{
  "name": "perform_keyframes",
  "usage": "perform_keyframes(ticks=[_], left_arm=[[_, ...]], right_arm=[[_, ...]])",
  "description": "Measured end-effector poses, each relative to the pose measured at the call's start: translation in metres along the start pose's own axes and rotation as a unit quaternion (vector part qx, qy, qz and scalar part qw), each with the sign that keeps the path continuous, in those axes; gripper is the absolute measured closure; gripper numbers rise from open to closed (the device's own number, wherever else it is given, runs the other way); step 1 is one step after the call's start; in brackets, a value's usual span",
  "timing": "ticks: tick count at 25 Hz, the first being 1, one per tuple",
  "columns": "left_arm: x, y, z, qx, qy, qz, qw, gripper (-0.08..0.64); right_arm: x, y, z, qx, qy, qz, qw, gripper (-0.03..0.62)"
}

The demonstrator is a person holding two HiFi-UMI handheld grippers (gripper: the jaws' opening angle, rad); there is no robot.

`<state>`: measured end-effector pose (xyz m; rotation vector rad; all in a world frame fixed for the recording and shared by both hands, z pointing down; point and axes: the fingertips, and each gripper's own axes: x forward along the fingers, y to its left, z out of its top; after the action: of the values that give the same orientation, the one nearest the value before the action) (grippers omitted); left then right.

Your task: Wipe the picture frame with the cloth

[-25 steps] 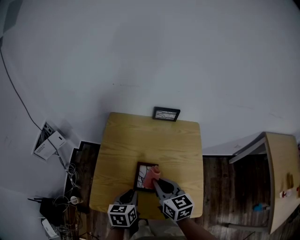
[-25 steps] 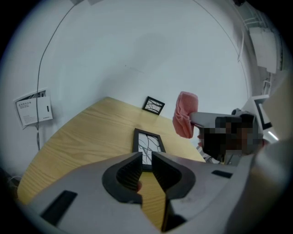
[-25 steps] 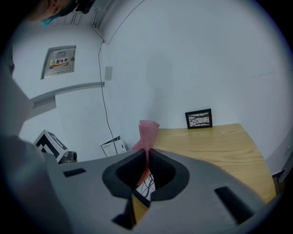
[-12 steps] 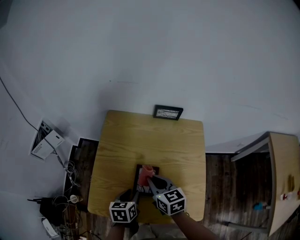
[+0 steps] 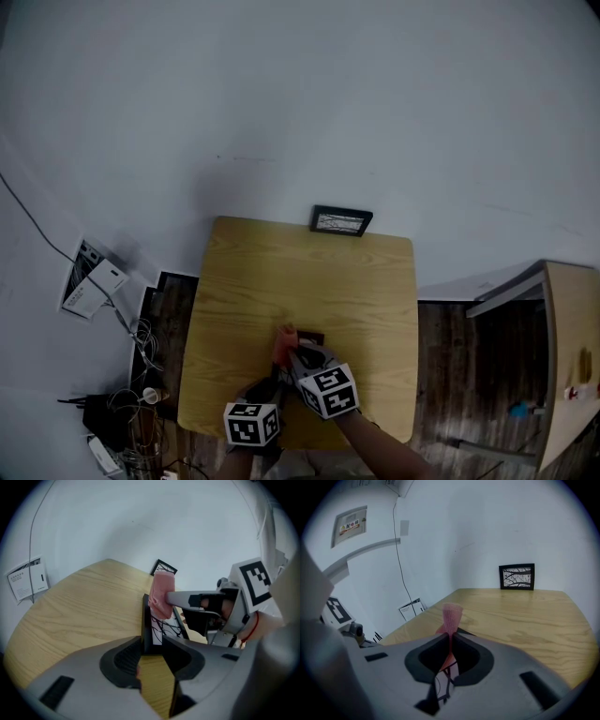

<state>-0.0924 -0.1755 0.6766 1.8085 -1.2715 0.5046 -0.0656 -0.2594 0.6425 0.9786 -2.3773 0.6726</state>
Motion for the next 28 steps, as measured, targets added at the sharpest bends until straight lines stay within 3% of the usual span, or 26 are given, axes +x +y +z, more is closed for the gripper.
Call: perform_keyframes(ticks=[13, 28], left_arm=[[0.001, 0.000, 0.000, 0.010, 0.000, 0.002, 1.0000, 0.434], [0.000, 0.002, 0.000, 0.007, -0.004, 0.007, 0.9999, 0.434]], right_arm=[[0.023, 0.003, -0.013, -0.100, 0.081, -0.040, 0.991, 0.575], [0.006, -0.018, -0.023, -0.096, 0.107, -0.061, 0.988, 0.575]])
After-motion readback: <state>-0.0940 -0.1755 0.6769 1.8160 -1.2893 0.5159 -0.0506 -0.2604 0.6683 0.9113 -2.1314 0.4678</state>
